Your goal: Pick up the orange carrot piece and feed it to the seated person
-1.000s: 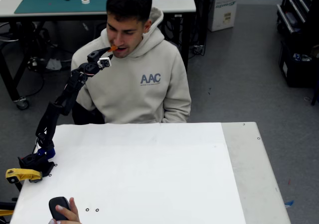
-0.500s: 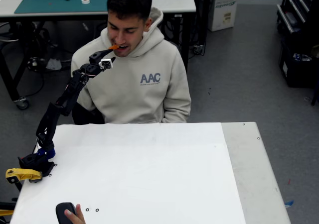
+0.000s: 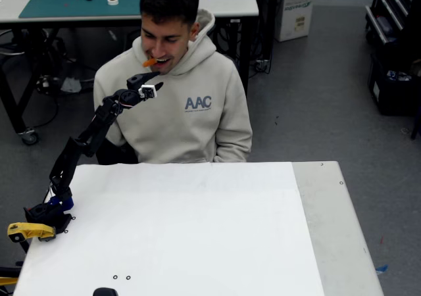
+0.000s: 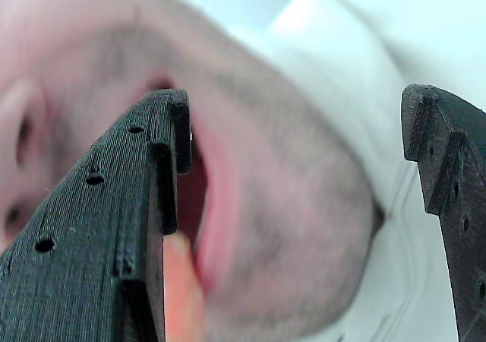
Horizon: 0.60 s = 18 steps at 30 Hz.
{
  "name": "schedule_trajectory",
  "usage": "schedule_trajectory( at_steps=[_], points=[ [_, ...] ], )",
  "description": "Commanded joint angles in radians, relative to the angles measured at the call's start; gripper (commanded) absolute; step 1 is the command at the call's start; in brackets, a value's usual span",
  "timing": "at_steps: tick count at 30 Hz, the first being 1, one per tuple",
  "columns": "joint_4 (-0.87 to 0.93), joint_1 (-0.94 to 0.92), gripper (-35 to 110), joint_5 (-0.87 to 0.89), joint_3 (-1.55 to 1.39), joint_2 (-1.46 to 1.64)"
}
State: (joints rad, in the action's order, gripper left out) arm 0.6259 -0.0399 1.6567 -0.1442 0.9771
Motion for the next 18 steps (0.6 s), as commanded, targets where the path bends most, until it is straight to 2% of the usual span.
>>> schedule_trajectory(
  at_steps=[1, 7, 18],
  points=[
    [0.005, -0.043, 15, 0.014, 0.018, 0.048],
    [0.005, -0.103, -4, 0.014, 0.018, 0.048],
    [0.006, -0.137, -2, 0.014, -0.055, 0.048]
  ],
)
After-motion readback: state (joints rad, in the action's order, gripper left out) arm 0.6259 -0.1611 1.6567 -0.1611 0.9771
